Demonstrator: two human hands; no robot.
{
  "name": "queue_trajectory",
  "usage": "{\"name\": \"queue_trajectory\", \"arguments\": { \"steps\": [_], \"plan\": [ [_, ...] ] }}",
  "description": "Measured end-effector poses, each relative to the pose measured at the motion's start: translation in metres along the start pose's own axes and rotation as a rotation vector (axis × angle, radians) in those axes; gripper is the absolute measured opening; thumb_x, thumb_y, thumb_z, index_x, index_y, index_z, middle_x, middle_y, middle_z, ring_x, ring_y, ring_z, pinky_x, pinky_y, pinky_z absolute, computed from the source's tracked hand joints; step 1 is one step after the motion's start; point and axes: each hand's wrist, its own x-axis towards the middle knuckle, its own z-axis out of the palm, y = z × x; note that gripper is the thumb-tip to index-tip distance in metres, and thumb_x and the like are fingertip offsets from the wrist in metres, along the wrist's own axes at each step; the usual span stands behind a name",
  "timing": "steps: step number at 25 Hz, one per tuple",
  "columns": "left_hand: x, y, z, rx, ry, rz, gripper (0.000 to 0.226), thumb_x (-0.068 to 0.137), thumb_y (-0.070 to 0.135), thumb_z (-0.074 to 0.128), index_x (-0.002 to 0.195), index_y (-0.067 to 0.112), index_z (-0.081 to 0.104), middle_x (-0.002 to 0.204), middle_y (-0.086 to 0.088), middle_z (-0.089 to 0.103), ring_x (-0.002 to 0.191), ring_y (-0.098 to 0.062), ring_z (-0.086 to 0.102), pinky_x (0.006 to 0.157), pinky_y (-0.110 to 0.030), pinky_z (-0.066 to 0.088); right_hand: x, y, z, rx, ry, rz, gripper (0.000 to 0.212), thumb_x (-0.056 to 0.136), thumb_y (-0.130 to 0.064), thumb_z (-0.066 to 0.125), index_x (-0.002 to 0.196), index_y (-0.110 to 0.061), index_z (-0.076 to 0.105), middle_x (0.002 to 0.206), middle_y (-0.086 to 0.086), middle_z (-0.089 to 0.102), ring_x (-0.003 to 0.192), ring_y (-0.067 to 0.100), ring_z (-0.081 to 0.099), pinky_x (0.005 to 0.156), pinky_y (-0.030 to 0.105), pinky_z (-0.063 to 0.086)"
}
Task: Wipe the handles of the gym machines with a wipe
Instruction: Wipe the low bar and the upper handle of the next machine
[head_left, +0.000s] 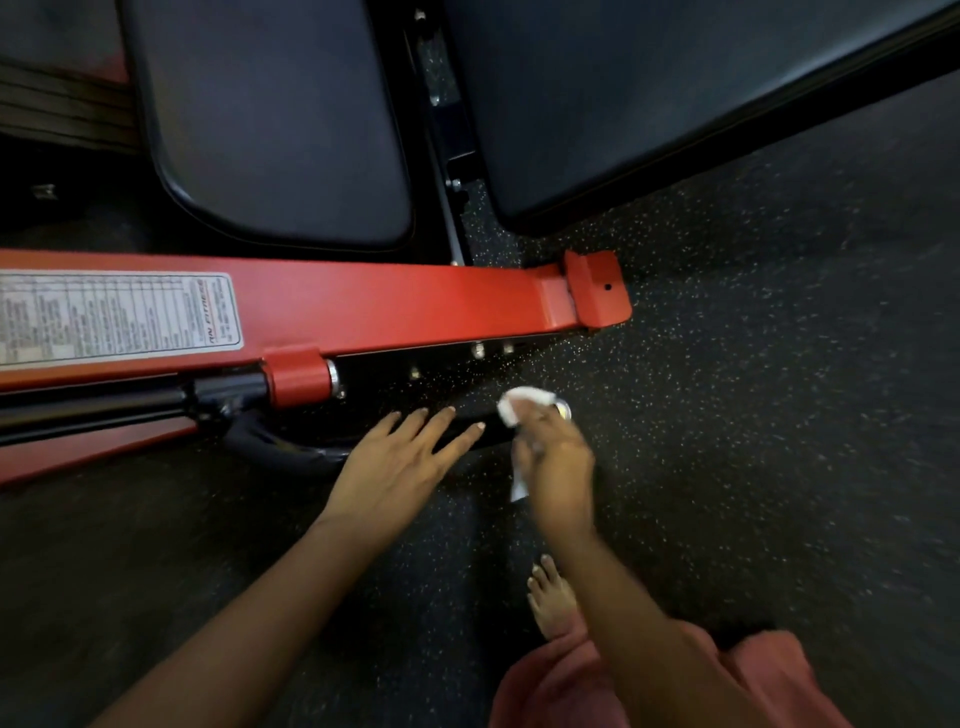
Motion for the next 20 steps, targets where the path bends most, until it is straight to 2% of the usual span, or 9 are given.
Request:
{"name": "queue_trajectory", "arguments": {
  "steps": [1,3,5,8,10,13,15,17,20],
  "plan": [
    [-0.001,-0.001,-0.001,-0.005,0.037,0.026,0.073,0.093,0.016,0.046,0.148,0.028,0.0,0.155,-0.012,0.016,0.14,-0.028,0.026,0.112,-0.04,0.025,-0.013,-0.011,0.008,-0.018,0.021,-0.071,0.032,0.083,-0.001,0.059,0.112,-0.013,0.067,0.105,0.006,0.066,0.094,0.02,0.058,0.078,0.013,0.041],
    [-0.003,-0.005,-0.001,-0.005,0.081,0.039,0.083,0.069,0.015,0.074,0.141,0.025,0.036,0.137,-0.016,0.05,0.117,-0.029,0.056,0.092,-0.041,0.048,-0.03,-0.014,0.018,-0.093,0.07,-0.229,0.041,0.073,0.008,0.066,0.109,-0.012,0.068,0.108,0.006,0.067,0.095,0.021,0.061,0.081,0.014,0.042],
    [-0.002,-0.007,0.006,0.011,0.102,0.043,0.087,0.049,0.011,0.084,0.13,0.022,0.054,0.119,-0.015,0.064,0.098,-0.029,0.066,0.076,-0.039,0.055,-0.017,0.002,0.014,-0.145,0.098,-0.251,0.044,0.067,0.01,0.071,0.106,-0.011,0.069,0.104,0.008,0.069,0.089,0.024,0.064,0.074,0.02,0.049],
    [-0.001,-0.005,0.008,0.043,0.09,0.058,0.091,0.044,0.006,0.086,0.128,0.019,0.055,0.115,-0.015,0.066,0.095,-0.029,0.067,0.074,-0.039,0.056,0.008,0.036,-0.003,-0.141,0.091,-0.023,0.04,0.079,0.007,0.058,0.115,-0.01,0.064,0.118,0.01,0.062,0.106,0.027,0.058,0.089,0.026,0.045],
    [0.0,-0.005,0.01,0.049,0.126,0.035,0.092,0.045,0.005,0.086,0.13,0.019,0.054,0.116,-0.015,0.065,0.096,-0.029,0.067,0.074,-0.038,0.056,0.008,0.044,-0.008,-0.148,0.091,0.053,0.038,0.087,0.002,0.049,0.12,-0.011,0.059,0.124,0.008,0.058,0.115,0.025,0.052,0.093,0.021,0.037],
    [0.0,-0.004,0.005,0.033,0.09,0.025,0.089,0.065,0.009,0.077,0.141,0.026,0.034,0.133,-0.011,0.054,0.112,-0.026,0.059,0.087,-0.037,0.051,-0.016,0.014,0.007,0.032,0.082,0.061,0.031,0.092,-0.007,0.049,0.118,-0.02,0.06,0.105,-0.015,0.056,0.092,-0.001,0.055,0.075,0.0,0.037],
    [-0.001,0.0,0.003,0.001,0.061,0.01,0.082,0.082,0.01,0.06,0.147,0.031,0.013,0.148,-0.008,0.037,0.127,-0.024,0.046,0.099,-0.035,0.042,-0.031,-0.001,0.018,0.076,0.073,0.01,0.032,0.092,-0.006,0.049,0.119,-0.019,0.06,0.101,-0.028,0.049,0.088,-0.014,0.05,0.072,-0.005,0.033],
    [0.0,-0.003,0.003,0.004,0.08,0.024,0.082,0.084,0.01,0.058,0.147,0.031,0.01,0.149,-0.007,0.035,0.128,-0.024,0.045,0.098,-0.035,0.041,-0.022,0.0,0.019,0.119,0.121,0.045,0.036,0.088,-0.001,0.05,0.12,-0.015,0.06,0.114,-0.015,0.055,0.101,-0.004,0.049,0.081,-0.005,0.029],
    [0.001,-0.004,0.003,-0.035,0.033,-0.008,0.081,0.077,0.016,0.069,0.144,0.031,0.026,0.14,-0.006,0.049,0.117,-0.022,0.055,0.089,-0.034,0.048,0.0,0.025,0.018,0.215,0.332,0.374,0.035,0.084,0.005,0.055,0.115,-0.008,0.064,0.121,0.007,0.059,0.107,0.019,0.057,0.085,0.005,0.032]
  ]
}}
